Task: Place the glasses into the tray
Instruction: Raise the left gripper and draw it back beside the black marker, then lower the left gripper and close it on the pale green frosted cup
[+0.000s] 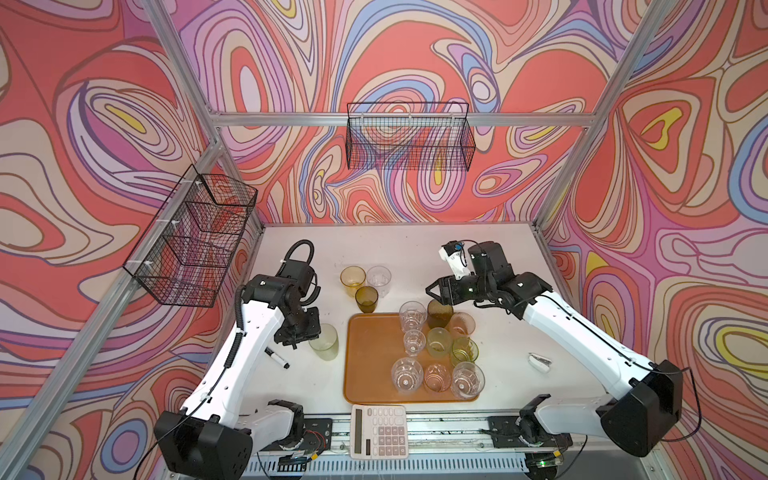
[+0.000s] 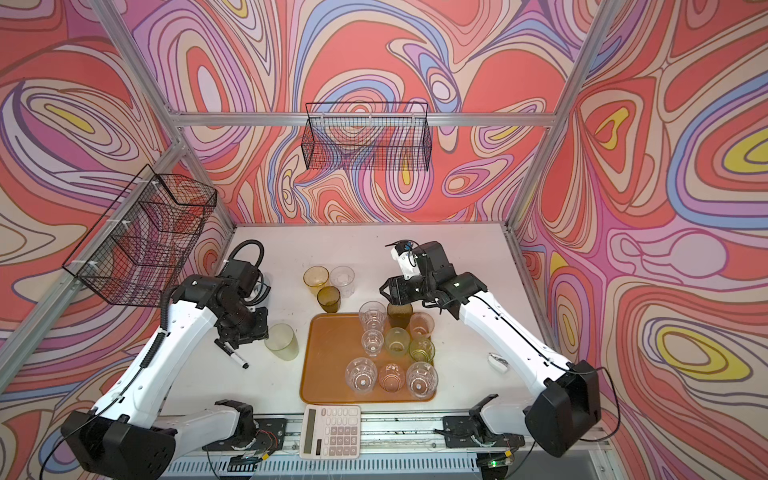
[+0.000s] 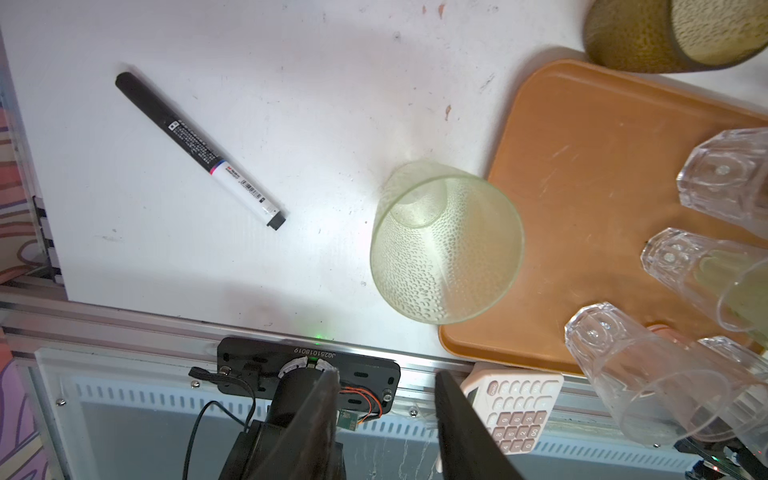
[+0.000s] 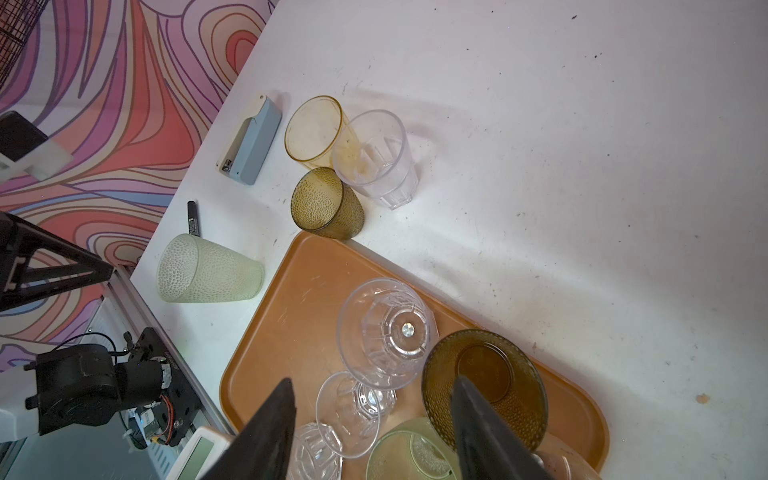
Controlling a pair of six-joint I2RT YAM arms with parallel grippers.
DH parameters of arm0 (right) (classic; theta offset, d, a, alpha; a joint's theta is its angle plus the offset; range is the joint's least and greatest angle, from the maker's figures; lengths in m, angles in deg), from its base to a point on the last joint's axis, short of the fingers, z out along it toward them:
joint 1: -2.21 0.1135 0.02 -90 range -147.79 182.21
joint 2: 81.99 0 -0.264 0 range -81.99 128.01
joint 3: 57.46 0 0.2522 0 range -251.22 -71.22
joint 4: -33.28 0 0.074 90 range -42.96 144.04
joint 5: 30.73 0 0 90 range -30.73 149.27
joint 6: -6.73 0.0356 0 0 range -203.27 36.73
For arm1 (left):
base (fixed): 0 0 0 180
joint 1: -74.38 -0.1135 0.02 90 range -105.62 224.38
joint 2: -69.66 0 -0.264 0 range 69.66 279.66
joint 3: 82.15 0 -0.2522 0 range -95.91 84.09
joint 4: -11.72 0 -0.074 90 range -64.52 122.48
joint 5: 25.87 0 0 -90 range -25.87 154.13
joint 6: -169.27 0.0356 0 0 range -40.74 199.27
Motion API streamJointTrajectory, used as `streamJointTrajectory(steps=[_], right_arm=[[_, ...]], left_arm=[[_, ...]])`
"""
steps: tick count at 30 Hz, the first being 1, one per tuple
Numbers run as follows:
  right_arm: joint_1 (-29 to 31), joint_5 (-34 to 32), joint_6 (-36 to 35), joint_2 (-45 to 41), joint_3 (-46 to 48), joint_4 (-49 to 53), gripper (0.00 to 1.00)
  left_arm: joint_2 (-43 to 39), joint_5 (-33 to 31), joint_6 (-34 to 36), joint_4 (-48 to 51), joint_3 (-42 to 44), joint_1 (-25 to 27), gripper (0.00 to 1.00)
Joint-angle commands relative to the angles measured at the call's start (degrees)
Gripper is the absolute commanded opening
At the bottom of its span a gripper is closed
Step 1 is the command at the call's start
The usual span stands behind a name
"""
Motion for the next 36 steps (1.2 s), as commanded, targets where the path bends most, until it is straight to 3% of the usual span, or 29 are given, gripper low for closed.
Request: streamJointTrajectory(steps=[1, 7, 21, 36], right_arm=[[-0.34, -0.70, -0.79, -1.55, 0.03, 0.02, 0.62], [-0.28, -1.27, -0.62, -3.34, 0.75, -0.55, 0.62], [-0.32, -0.22, -0.62, -2.07, 1.10, -0.94, 0.62], [-0.33, -0.30, -1.33, -1.31, 0.53, -0.34, 0.62]], left_arm=[[-0.89, -1.23, 3.11, 0.69, 1.77, -2.60, 0.42], [1.25, 0.60, 4.71, -2.53, 3.92, -5.92, 0.41], [5.14, 4.47, 3.38, -8.04, 6.17, -5.93, 0.39], [5.56, 6.58, 0.51, -11.01, 10.04, -5.88, 0.28]])
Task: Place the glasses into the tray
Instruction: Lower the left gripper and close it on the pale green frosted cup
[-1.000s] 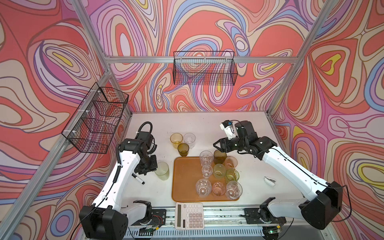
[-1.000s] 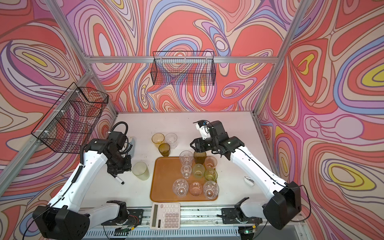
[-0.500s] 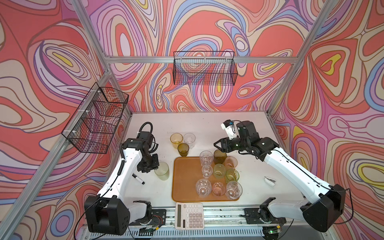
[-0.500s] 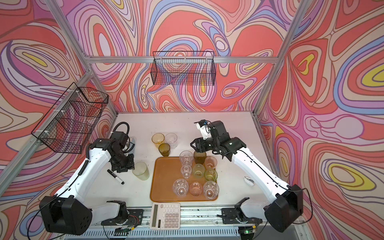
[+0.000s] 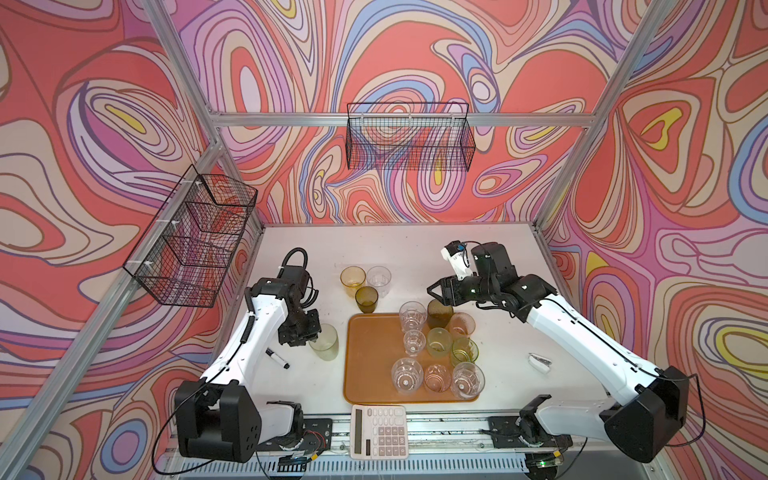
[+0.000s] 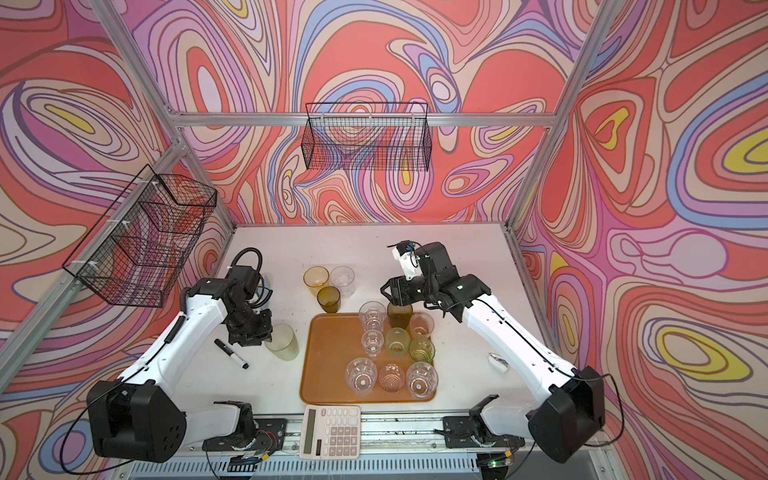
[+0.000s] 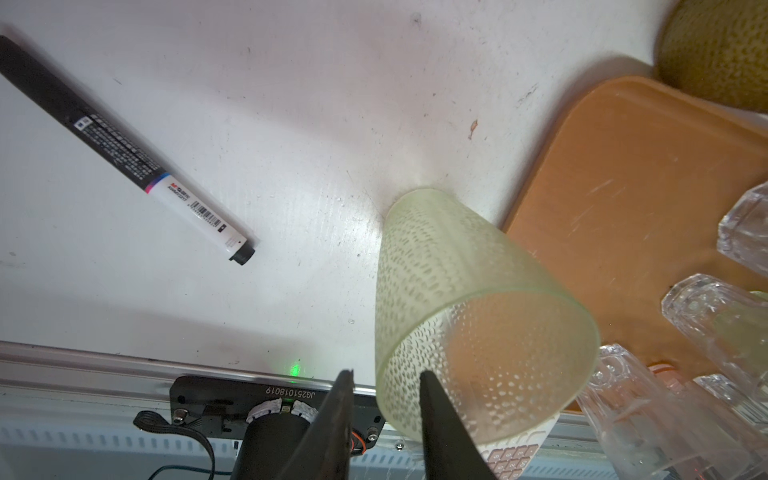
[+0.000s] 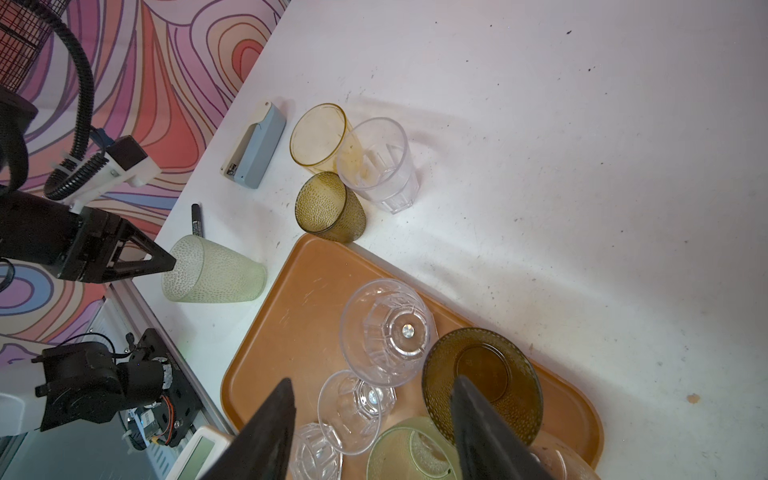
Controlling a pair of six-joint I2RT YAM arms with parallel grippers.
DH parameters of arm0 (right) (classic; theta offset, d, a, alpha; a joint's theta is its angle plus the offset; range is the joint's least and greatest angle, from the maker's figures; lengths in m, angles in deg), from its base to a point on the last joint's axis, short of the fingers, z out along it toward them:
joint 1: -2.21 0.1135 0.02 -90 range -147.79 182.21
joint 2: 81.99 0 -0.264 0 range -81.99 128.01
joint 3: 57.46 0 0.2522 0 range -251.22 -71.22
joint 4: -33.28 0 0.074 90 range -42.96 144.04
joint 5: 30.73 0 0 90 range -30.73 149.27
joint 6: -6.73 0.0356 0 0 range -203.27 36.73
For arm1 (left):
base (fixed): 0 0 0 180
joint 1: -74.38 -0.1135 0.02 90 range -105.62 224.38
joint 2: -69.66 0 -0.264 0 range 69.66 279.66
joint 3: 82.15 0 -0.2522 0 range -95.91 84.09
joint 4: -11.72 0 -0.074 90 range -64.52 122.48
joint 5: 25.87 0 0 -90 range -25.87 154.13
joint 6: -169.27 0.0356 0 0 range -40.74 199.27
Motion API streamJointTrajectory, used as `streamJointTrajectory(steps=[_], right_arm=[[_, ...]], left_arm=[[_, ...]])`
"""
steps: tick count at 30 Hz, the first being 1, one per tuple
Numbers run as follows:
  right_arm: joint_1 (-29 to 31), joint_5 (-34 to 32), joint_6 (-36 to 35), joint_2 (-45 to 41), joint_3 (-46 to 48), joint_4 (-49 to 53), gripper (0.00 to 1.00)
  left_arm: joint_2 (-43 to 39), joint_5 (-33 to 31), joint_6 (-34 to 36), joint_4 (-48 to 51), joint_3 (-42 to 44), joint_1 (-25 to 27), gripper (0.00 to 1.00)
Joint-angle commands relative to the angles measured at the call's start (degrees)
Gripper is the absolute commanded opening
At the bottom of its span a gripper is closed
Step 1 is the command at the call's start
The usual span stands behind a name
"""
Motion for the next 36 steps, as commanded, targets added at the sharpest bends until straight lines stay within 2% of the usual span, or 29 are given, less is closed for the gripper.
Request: streamJointTrajectory(steps=[1, 11, 27, 36], right_arm=[[-0.28, -0.09, -0.95, 0.37, 0.00, -0.09, 0.62], [-0.35, 0.26, -0.60, 0.39, 0.36, -0.55, 0.62], [-0.36, -0.08, -0.43, -0.59, 0.83, -0.20, 0.62], [-0.35, -0.09, -0.52, -0.40, 0.36, 0.08, 0.62]], left_arm=[[-0.01, 1.26, -0.91, -0.35, 1.40, -0.34, 0.28], [-0.47, 0.86, -0.91, 0.19, 1.43, -0.34, 0.22], [-1.23, 0.19, -0.20, 1.31, 0.51, -0.34, 0.06], [-2.10, -0.35, 0.85, 3.90, -2.25, -0.34, 0.02]])
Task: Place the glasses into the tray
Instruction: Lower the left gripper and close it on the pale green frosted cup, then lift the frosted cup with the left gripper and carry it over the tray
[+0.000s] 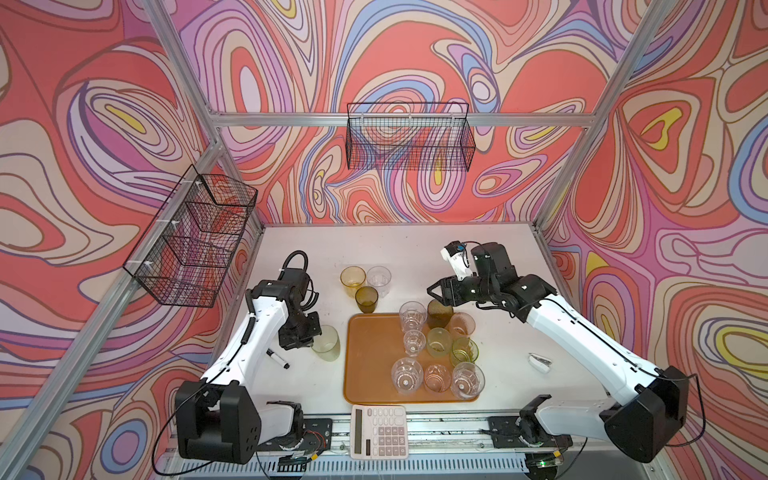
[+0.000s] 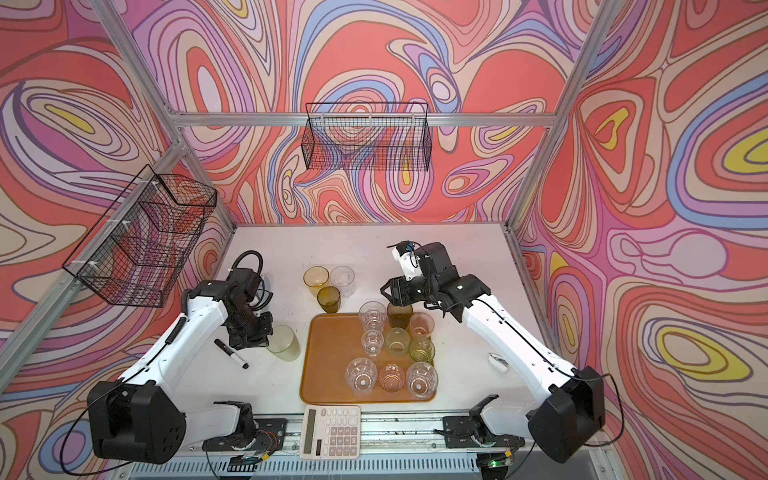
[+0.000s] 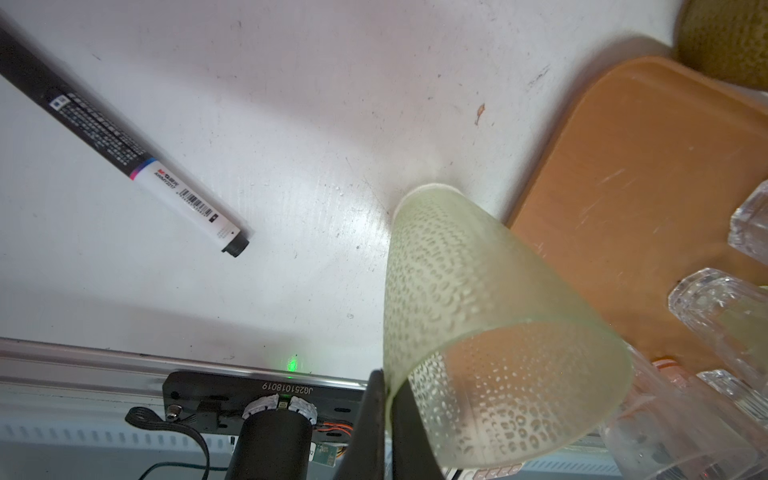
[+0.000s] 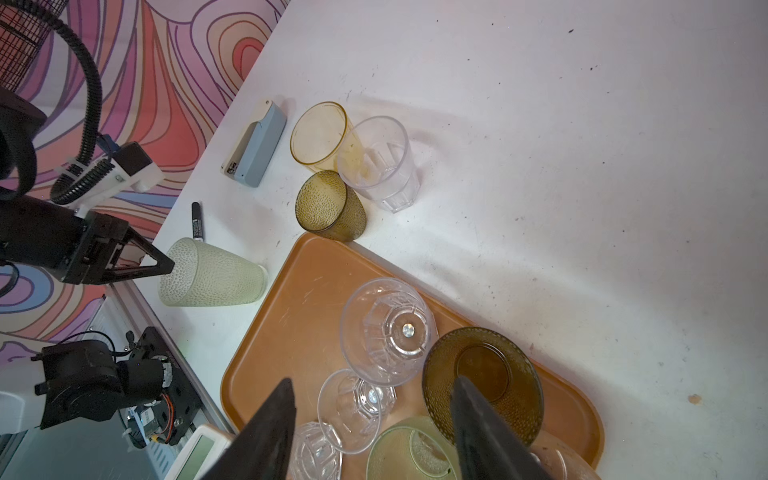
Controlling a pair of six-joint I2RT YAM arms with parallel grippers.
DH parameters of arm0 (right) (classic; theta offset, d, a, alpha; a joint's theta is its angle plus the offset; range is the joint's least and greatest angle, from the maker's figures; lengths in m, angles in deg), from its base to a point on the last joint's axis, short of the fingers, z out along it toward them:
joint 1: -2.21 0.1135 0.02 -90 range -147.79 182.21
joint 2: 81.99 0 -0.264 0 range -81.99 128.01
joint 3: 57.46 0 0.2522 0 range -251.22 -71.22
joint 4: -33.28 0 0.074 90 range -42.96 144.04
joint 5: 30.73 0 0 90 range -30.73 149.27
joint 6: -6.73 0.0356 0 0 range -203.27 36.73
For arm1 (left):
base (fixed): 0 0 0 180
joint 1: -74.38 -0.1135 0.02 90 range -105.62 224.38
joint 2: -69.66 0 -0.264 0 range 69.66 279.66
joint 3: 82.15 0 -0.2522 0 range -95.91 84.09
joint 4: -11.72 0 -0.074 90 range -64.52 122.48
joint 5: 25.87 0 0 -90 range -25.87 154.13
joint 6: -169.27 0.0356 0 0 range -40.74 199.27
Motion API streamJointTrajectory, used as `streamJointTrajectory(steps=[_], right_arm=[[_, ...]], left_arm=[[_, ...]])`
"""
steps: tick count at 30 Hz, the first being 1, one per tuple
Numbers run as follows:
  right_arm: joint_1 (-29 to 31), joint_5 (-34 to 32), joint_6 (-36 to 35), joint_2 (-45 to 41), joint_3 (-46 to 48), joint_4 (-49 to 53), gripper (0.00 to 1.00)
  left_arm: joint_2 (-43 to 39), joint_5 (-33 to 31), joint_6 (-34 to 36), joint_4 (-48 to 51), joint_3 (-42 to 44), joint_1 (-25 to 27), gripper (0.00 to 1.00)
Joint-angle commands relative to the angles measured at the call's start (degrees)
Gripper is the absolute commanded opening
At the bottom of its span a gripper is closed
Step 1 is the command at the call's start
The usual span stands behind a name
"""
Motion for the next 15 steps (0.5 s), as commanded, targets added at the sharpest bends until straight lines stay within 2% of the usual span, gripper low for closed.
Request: streamJointTrajectory(steps=[1, 15], right_arm=[[-0.35, -0.32, -0.48, -0.39, 0.16, 0.15, 0.62], [-0.35, -0.15, -0.56, 0.36, -0.36, 0.59, 0.62]], left_arm=[[-1.76, -0.16, 0.87, 3.32, -2.76, -0.34, 0.01], [-2.39, 2.26, 2.17, 6.57, -7.20, 1.18, 0.00]])
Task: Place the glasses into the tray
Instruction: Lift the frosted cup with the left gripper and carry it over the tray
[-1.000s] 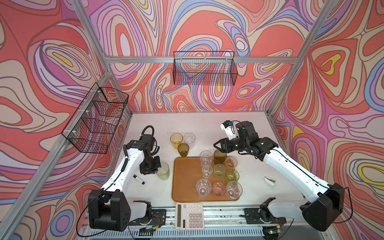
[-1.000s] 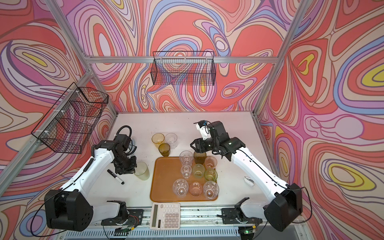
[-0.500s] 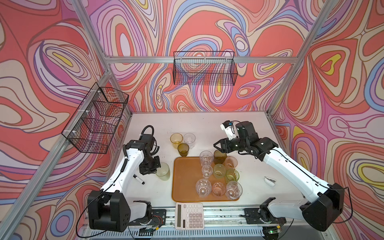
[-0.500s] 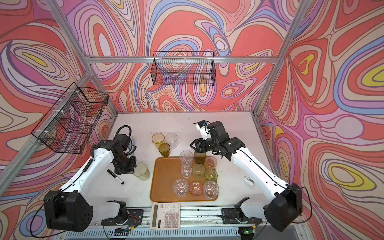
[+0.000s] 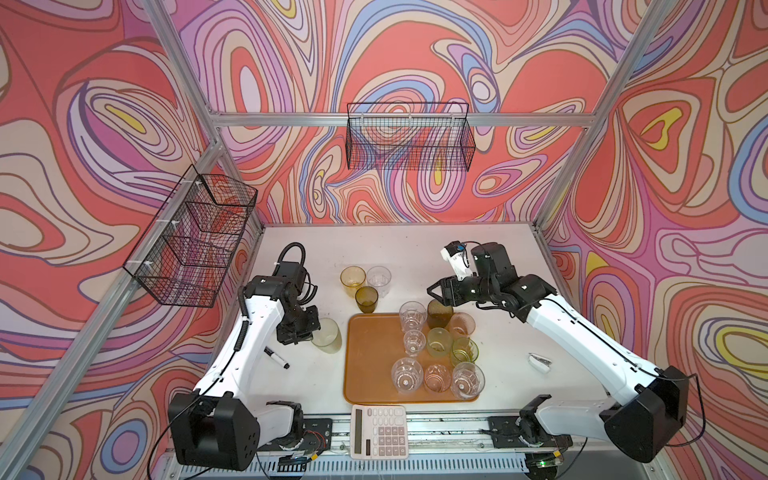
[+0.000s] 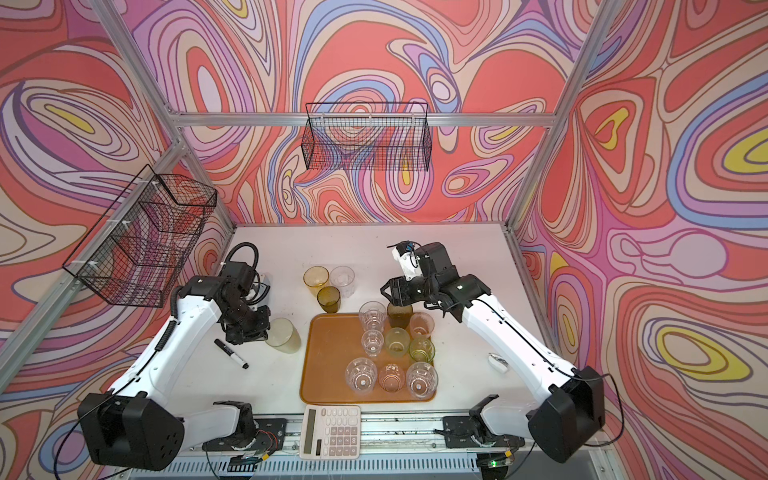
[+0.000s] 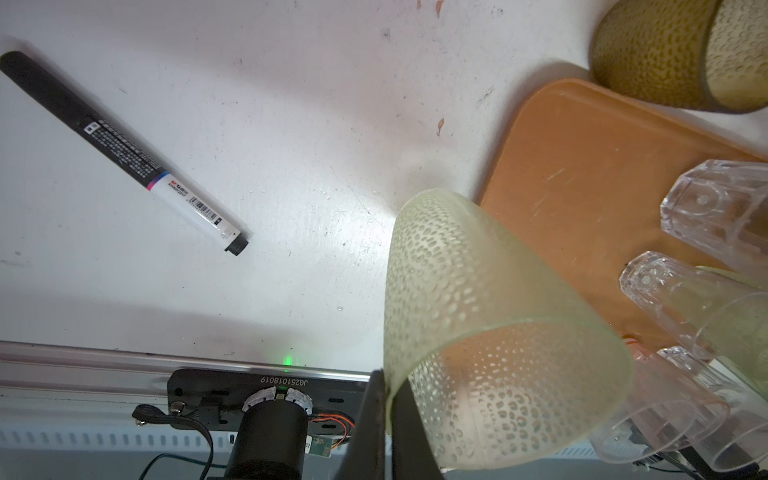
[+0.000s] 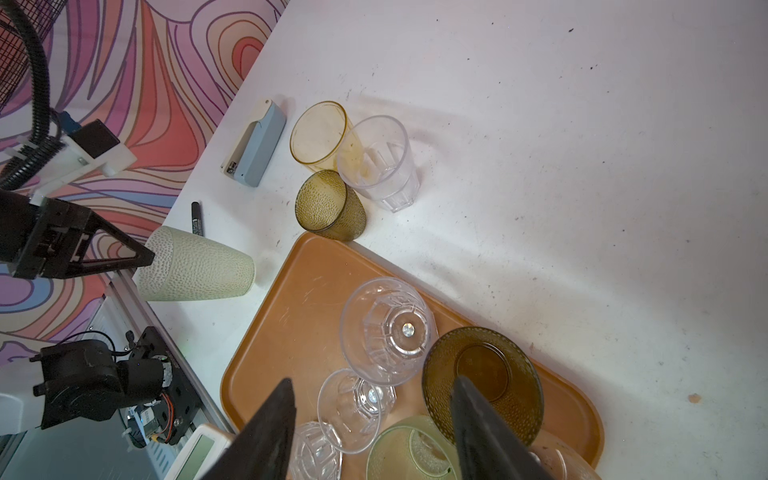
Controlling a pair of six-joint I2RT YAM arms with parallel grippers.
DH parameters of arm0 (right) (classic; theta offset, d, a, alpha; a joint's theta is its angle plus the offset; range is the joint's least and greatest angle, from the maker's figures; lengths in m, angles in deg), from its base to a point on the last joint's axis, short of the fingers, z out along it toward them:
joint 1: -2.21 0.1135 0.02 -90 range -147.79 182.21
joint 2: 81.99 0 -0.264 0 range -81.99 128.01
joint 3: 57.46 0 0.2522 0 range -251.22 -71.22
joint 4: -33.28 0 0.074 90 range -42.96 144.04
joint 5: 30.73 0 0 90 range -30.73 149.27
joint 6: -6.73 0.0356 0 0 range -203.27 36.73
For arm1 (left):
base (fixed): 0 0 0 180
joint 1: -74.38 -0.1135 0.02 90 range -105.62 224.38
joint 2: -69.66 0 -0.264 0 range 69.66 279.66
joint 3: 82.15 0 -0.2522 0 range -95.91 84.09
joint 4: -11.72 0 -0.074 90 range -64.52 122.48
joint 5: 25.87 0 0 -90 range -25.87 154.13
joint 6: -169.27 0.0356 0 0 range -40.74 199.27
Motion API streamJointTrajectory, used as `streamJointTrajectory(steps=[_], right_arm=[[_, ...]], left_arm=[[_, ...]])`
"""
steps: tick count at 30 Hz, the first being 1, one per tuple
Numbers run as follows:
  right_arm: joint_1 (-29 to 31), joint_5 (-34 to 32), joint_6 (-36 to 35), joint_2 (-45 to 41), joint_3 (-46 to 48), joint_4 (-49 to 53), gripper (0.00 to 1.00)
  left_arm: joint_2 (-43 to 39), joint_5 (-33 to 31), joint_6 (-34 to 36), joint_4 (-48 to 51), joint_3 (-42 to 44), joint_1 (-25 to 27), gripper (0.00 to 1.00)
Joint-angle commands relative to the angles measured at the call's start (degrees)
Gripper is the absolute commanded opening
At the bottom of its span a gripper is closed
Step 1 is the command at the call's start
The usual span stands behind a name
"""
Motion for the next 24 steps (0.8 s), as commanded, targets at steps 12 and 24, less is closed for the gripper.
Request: streamJointTrajectory(steps=[12, 24], right_arm=[[-0.35, -0.15, -0.91, 0.32, -0.89, 1.00, 0.62], [-0.35, -0.50, -1.24, -0.65, -0.38, 1.21, 0.62]], left_arm=[[1.08, -0.62, -0.43, 4.38, -6.58, 5.45, 0.00], [4.28, -0.84, -0.61, 4.04, -10.42, 8.30, 0.00]])
